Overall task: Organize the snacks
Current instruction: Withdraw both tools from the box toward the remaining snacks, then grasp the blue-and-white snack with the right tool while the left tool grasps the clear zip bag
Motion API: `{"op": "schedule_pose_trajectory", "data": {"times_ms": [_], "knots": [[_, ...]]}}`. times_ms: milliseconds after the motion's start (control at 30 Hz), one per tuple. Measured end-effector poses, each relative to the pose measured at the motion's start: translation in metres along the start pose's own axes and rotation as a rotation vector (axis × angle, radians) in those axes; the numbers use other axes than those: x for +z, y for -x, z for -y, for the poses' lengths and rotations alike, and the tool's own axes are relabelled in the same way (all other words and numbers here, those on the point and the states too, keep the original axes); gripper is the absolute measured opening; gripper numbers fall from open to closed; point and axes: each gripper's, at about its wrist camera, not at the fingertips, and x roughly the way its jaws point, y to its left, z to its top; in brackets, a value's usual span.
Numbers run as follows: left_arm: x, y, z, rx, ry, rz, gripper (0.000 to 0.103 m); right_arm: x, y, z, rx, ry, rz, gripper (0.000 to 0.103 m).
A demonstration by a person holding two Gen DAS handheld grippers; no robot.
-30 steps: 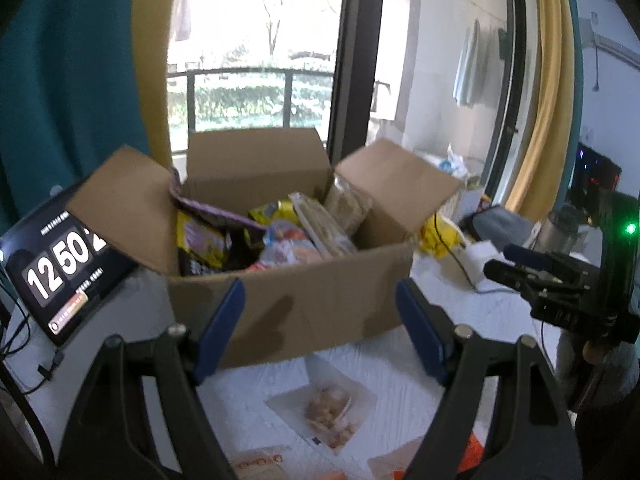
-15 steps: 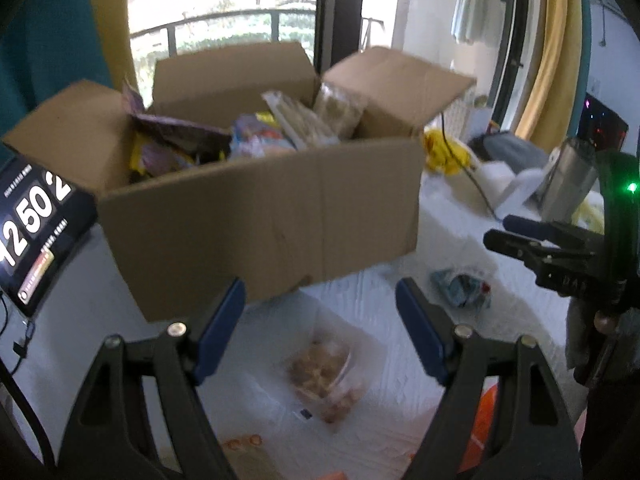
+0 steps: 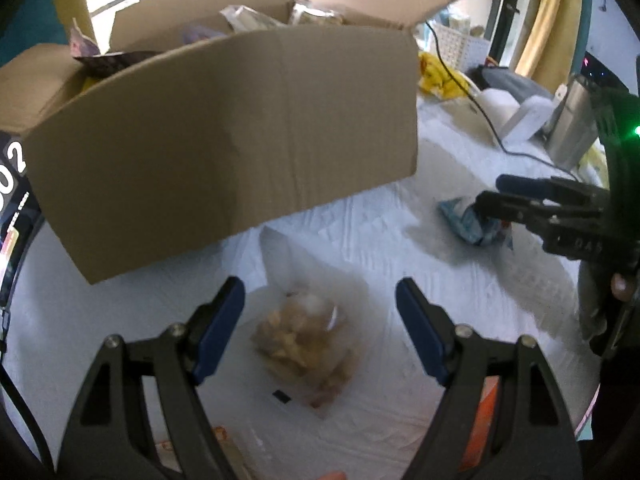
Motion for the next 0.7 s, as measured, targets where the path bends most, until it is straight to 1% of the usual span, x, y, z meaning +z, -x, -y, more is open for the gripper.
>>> {"op": "schedule_pose_trajectory", "data": {"times_ms": [133, 200, 300, 433, 467, 500, 567, 633, 667, 700], "knots": [[-0.003, -0.008, 0.002, -0.001, -0.023, -0.035, 0.079, -0.003, -0.007, -0.002, 0.012, 0.008, -0.04, 0.065], [-0.003, -0.013, 0.004, 0.007, -0.039, -0.051, 0.079, -0.005, -0.01, -0.005, 0.025, 0.014, -0.059, 0.068], [-0.006, -0.021, 0.006, 0.02, -0.059, -0.083, 0.079, -0.008, -0.015, -0.011, 0.034, 0.035, -0.083, 0.069], [-0.008, -0.022, 0.003, 0.021, -0.063, -0.085, 0.078, -0.01, -0.013, -0.015, 0.023, 0.045, -0.073, 0.068], [-0.008, -0.021, 0.002, 0.019, -0.063, -0.079, 0.075, -0.011, -0.012, -0.015, 0.025, 0.042, -0.071, 0.061], [-0.008, -0.021, 0.002, 0.024, -0.064, -0.076, 0.062, -0.011, -0.012, -0.015, 0.035, 0.039, -0.069, 0.055], [-0.008, -0.016, -0.001, 0.023, -0.063, -0.066, 0.057, -0.012, -0.009, -0.017, 0.032, 0.051, -0.068, 0.052], [-0.009, -0.014, -0.001, 0.018, -0.062, -0.055, 0.049, -0.013, -0.008, -0.02, 0.032, 0.062, -0.065, 0.048], [-0.009, -0.013, -0.001, 0.018, -0.06, -0.052, 0.048, -0.014, -0.006, -0.022, 0.031, 0.067, -0.064, 0.043], [-0.01, -0.012, -0.001, 0.013, -0.057, -0.048, 0.047, -0.014, -0.006, -0.024, 0.029, 0.07, -0.063, 0.042]]}}
